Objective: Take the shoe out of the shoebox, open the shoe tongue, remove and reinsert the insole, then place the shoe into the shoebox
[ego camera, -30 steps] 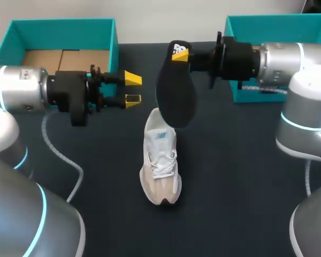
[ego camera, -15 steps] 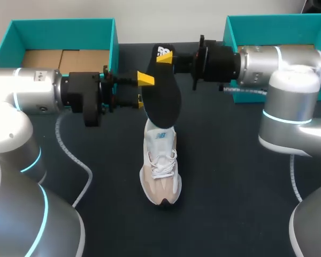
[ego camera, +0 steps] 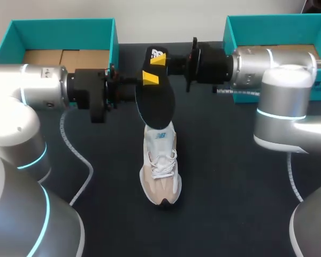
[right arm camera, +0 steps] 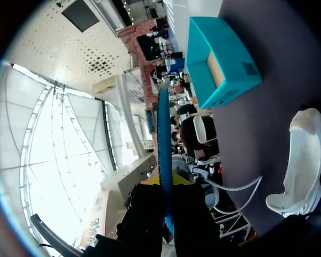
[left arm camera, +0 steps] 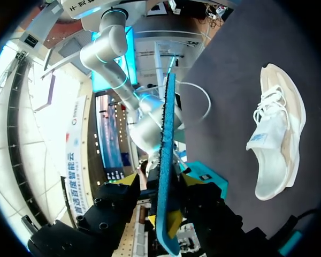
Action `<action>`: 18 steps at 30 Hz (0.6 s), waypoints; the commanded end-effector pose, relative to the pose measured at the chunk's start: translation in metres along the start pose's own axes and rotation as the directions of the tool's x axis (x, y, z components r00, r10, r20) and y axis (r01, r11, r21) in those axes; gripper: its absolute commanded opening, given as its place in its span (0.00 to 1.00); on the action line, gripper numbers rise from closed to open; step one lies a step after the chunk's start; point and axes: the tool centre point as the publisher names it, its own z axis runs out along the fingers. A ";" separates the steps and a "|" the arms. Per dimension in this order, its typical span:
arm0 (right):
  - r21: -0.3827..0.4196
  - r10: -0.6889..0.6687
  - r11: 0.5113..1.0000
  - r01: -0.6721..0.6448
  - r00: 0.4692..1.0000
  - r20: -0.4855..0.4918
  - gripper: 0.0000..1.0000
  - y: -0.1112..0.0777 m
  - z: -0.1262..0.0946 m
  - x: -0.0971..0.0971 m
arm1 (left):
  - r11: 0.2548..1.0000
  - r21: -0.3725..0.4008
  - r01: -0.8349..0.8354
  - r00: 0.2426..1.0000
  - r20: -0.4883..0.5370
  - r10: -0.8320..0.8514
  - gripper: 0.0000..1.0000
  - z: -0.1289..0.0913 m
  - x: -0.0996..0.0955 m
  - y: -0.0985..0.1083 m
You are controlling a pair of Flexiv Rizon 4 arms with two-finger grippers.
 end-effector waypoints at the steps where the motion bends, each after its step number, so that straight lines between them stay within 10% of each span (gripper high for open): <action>1: -0.003 0.004 1.000 -0.004 1.000 0.005 0.00 -0.002 -0.001 0.000 | 1.000 -0.004 -0.003 1.000 -0.004 0.003 0.40 -0.004 0.003 -0.001; 10: -0.004 0.004 1.000 -0.004 1.000 0.008 0.00 -0.001 0.001 -0.001 | 1.000 -0.021 0.007 1.000 -0.012 -0.007 0.00 0.001 0.011 0.000; 18: -0.009 -0.101 0.995 0.102 0.993 0.059 0.06 -0.009 0.001 0.002 | 0.999 -0.012 0.037 0.999 -0.002 -0.037 0.00 -0.004 0.010 0.003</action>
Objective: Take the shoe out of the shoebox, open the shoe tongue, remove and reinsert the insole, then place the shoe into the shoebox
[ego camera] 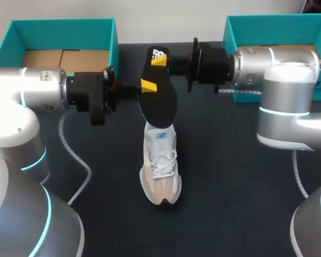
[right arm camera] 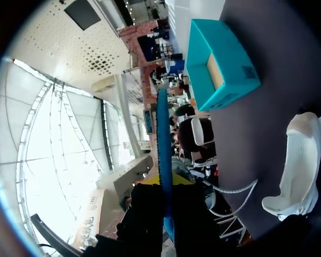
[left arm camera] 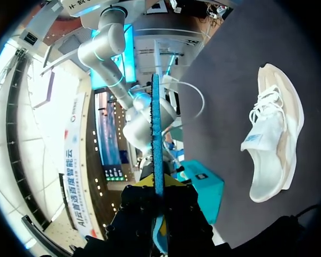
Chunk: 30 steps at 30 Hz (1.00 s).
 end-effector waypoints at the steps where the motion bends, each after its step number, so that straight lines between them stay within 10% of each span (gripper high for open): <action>1: 0.004 -0.060 0.998 0.060 0.997 0.041 0.28 -0.010 -0.001 0.006 | 0.999 0.006 0.033 0.999 0.018 -0.034 0.00 -0.004 -0.001 0.003; 3: 0.015 -0.095 0.995 0.095 0.994 0.051 0.66 -0.014 -0.005 0.009 | 1.000 0.006 0.031 0.999 0.017 -0.031 0.00 -0.008 -0.004 0.003; 4: 0.016 -0.114 0.993 0.113 0.991 0.063 1.00 -0.016 -0.006 0.010 | 0.999 0.012 0.037 0.999 0.021 -0.038 0.00 -0.010 -0.004 0.003; 30: 0.066 -0.227 0.973 0.220 0.963 0.143 1.00 -0.059 -0.052 0.013 | 0.991 0.096 0.095 0.993 0.065 -0.101 0.00 -0.064 -0.042 -0.013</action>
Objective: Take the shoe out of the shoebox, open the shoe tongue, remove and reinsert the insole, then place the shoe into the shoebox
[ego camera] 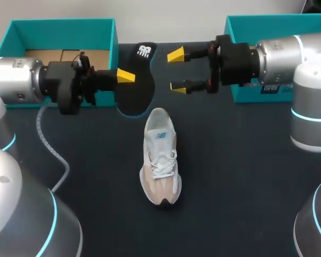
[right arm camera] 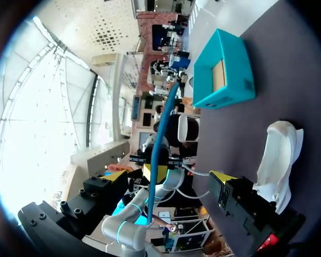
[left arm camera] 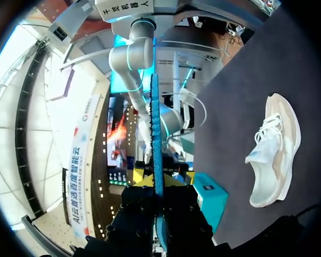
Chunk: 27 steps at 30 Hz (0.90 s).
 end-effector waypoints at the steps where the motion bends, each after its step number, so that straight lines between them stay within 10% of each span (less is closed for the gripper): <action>1: -0.005 0.005 1.000 -0.005 1.000 0.005 1.00 -0.005 -0.009 0.002 | 1.000 -0.001 -0.011 1.000 -0.010 0.011 0.00 -0.015 -0.004 -0.007; 22: -0.008 0.023 1.000 -0.023 1.000 -0.012 1.00 -0.005 -0.014 0.006 | 0.999 -0.017 -0.046 0.998 -0.033 0.046 0.00 -0.025 0.003 -0.002; 27: -0.008 0.023 1.000 -0.023 1.000 -0.012 1.00 -0.005 -0.014 0.006 | 0.892 -0.098 0.442 0.877 -0.163 -0.452 0.00 -0.032 -0.004 -0.010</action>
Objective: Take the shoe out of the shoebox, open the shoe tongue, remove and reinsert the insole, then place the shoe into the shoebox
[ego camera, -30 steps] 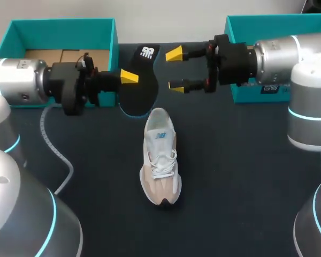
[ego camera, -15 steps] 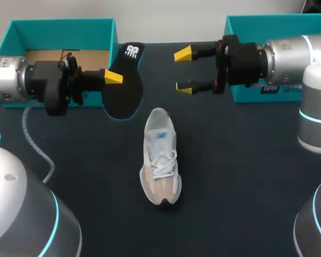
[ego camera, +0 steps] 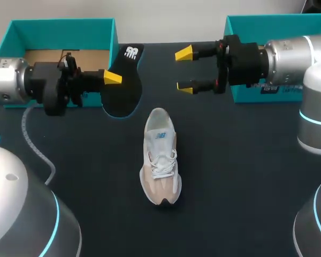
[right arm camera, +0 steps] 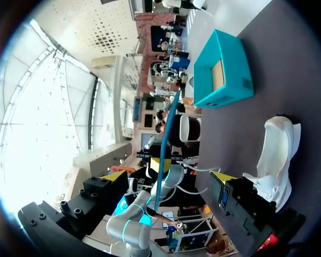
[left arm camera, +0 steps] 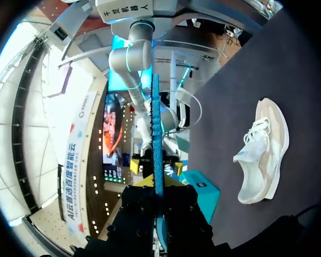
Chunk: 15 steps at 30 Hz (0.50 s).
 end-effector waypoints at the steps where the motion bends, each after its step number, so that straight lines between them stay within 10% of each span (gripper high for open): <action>1: -0.001 0.001 1.000 -0.001 1.000 0.002 1.00 0.000 0.001 0.000 | 0.882 -0.069 0.465 0.868 -0.159 -0.470 0.00 -0.009 -0.006 -0.010; 7: -0.001 0.001 1.000 -0.001 1.000 0.002 1.00 0.000 0.001 0.000 | 0.574 -0.161 0.803 0.525 -0.265 -0.809 0.00 -0.013 0.003 -0.014; 15: -0.001 0.001 1.000 -0.001 1.000 0.002 1.00 0.000 0.001 0.000 | 0.147 -0.035 0.989 0.135 -0.222 -0.966 0.00 -0.010 0.003 -0.014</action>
